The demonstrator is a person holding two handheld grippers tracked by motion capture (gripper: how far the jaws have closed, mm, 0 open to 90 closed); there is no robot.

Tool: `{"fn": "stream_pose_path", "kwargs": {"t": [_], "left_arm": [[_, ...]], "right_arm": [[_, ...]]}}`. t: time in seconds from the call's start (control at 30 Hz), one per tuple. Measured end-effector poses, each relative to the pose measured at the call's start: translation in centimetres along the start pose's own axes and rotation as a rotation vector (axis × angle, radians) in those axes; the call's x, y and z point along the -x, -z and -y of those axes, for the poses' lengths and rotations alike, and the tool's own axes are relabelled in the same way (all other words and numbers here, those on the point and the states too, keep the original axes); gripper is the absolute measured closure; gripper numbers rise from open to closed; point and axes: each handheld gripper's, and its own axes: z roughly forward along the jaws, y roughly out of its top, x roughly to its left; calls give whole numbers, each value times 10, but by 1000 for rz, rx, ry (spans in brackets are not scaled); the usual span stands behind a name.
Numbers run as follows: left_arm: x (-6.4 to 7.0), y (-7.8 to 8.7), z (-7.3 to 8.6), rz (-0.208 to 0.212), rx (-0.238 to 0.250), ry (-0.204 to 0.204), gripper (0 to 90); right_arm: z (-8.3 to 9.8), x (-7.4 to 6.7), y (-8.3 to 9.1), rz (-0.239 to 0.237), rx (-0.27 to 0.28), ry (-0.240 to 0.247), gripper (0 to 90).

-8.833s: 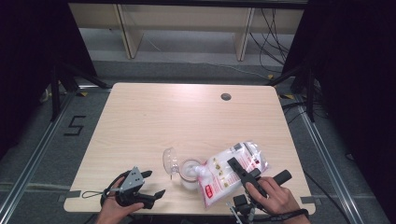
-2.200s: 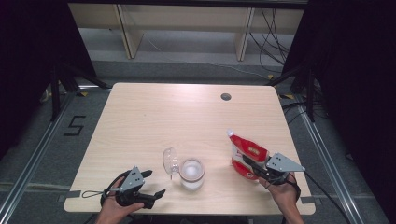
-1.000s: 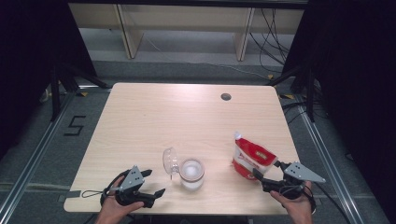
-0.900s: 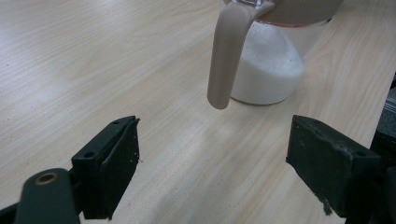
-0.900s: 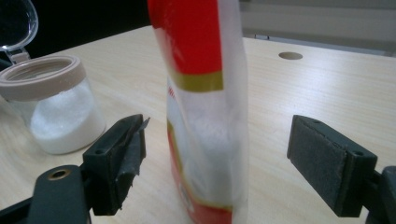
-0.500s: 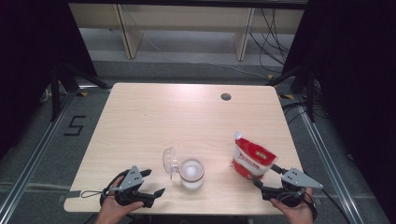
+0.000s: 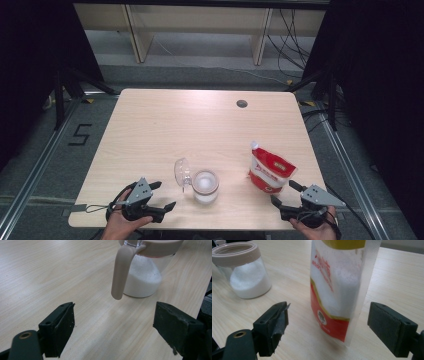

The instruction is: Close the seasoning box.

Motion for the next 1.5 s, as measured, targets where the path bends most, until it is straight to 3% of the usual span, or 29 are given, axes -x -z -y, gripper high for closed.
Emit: {"fn": "stream_pose_path", "kwargs": {"t": [0.03, 0.17, 0.2, 0.27, 0.3, 0.33, 0.37, 0.4, 0.43, 0.5, 0.8, 0.87, 0.9, 0.97, 1.0, 1.03, 1.13, 1.17, 1.2, 1.23, 1.27, 1.3, 1.37, 1.47, 1.5], "left_arm": [[0, 2, 0, 0, -3, 10, 171], [0, 3, -2, 8, 1, 9, 197], [0, 3, -3, 7, 4, 15, 205], [-1, 4, -3, 5, -14, 2, 215], [2, 3, -3, 11, 4, 22, 227], [1, 3, -4, 14, 2, 24, 242], [2, 3, -4, 16, 13, 32, 255], [0, 4, -5, 16, -7, 15, 269], [2, 4, -5, 19, 15, 30, 281], [4, 6, -7, 13, 10, 32, 301], [6, 7, -12, 21, 3, 6, 355], [7, 7, -13, 20, 11, 7, 375], [8, 8, -13, 20, 8, 5, 385], [8, 8, -14, 16, 12, -2, 403], [9, 10, -15, 6, 16, -10, 481], [9, 10, -15, 6, 20, -14, 508], [10, 12, -16, -4, 24, -25, 640], [10, 12, -17, -8, 24, -35, 640], [10, 12, -17, -11, 22, -69, 720], [10, 13, -18, -13, 13, -80, 758], [13, 12, -17, -18, 27, -55, 794], [12, 12, -17, -16, 25, -73, 826], [12, 12, -18, -19, 24, -75, 885], [11, 11, -20, -8, 27, -73, 893], [11, 13, -21, -16, 16, -93, 894]], "right_arm": [[0, -4, 2, -1, -15, -25, 178], [2, -8, 5, 9, -27, 3, 181], [3, -9, 5, -8, -33, -12, 181], [3, -12, 8, 1, -42, -18, 181], [4, -12, 8, -1, -42, -3, 183], [4, -15, 9, 3, -61, -30, 185], [5, -15, 10, 6, -63, -10, 185], [5, -14, 10, -3, -58, 7, 185], [5, -14, 10, -6, -55, 5, 186], [6, -16, 11, -4, -59, -2, 187], [8, -26, 11, -29, -86, 28, 186], [9, -29, 12, -16, -97, 9, 186], [9, -28, 11, -30, -89, 31, 187], [9, -28, 12, -28, -92, 32, 187], [9, -31, 13, -25, -97, 28, 191], [9, -30, 12, -23, -90, 50, 191], [10, -30, 13, -27, -92, 44, 191], [10, -30, 13, -31, -96, 40, 191], [10, -30, 13, -19, -81, 57, 193], [11, -30, 13, -23, -80, 55, 194], [11, -34, 15, -18, -111, 11, 195], [11, -34, 14, -19, -112, 20, 197], [11, -35, 15, -22, -117, 13, 201], [11, -34, 14, -22, -109, 28, 201], [11, -34, 14, -21, -109, 27, 202]]}}
